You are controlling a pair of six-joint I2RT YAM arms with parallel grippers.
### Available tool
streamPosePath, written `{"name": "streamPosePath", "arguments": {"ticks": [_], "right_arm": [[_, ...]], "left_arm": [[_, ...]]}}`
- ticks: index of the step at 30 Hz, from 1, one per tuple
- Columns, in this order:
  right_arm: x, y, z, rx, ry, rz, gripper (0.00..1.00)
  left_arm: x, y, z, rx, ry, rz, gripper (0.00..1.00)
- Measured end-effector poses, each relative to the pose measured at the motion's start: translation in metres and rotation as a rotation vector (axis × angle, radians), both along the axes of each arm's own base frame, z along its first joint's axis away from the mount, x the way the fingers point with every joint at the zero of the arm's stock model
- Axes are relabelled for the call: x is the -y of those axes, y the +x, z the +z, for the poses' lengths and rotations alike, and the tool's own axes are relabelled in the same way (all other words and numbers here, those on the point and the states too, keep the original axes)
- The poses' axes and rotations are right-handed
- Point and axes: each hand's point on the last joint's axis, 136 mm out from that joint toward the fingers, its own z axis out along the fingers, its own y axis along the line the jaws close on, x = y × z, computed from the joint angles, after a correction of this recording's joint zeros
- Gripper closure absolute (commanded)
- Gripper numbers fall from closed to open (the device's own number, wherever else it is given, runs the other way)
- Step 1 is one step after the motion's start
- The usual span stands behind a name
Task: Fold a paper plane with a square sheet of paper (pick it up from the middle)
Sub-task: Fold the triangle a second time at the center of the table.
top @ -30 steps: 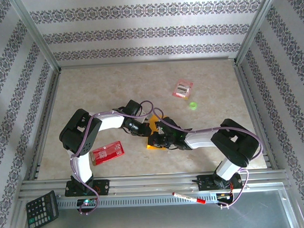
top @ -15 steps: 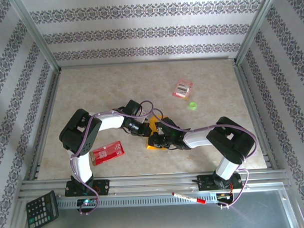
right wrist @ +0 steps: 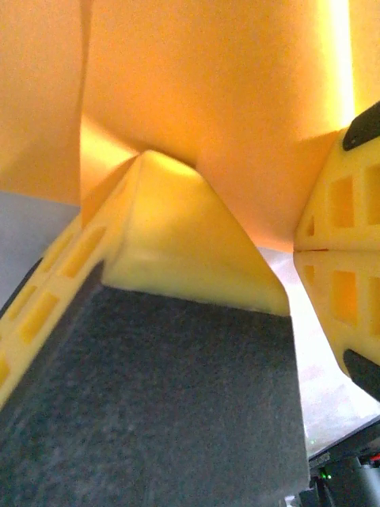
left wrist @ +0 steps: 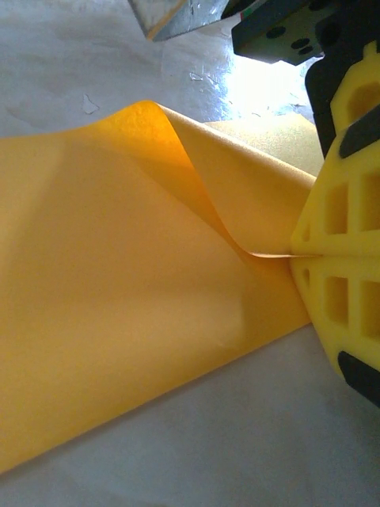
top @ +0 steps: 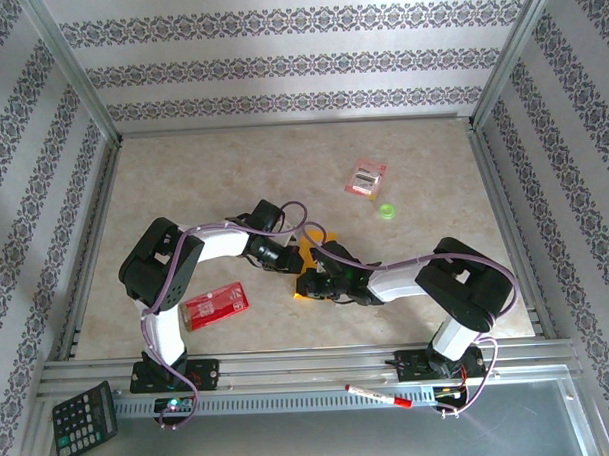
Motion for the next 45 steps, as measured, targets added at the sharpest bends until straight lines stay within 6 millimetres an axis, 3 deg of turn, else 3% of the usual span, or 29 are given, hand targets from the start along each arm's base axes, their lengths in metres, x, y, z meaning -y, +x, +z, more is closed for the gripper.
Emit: {"name": "streamPosePath", "arguments": {"ticks": [25, 31, 37, 45], "right_arm": [[-0.009, -0.024, -0.001, -0.032, -0.026, 0.059, 1.0], [-0.005, -0.029, 0.006, -0.058, -0.014, 0.079, 1.0], [0.023, 0.008, 0.039, 0.001, 0.053, -0.039, 1.0], [0.041, 0.032, 0.033, 0.01, 0.024, -0.111, 1.0]], "left_arm": [[0.0, -0.001, 0.0, -0.004, 0.0, -0.001, 1.0], [0.0, -0.001, 0.0, -0.005, 0.0, -0.001, 1.0], [0.0, -0.001, 0.0, -0.005, 0.0, -0.001, 1.0], [0.0, -0.001, 0.0, -0.005, 0.0, -0.001, 1.0]]}}
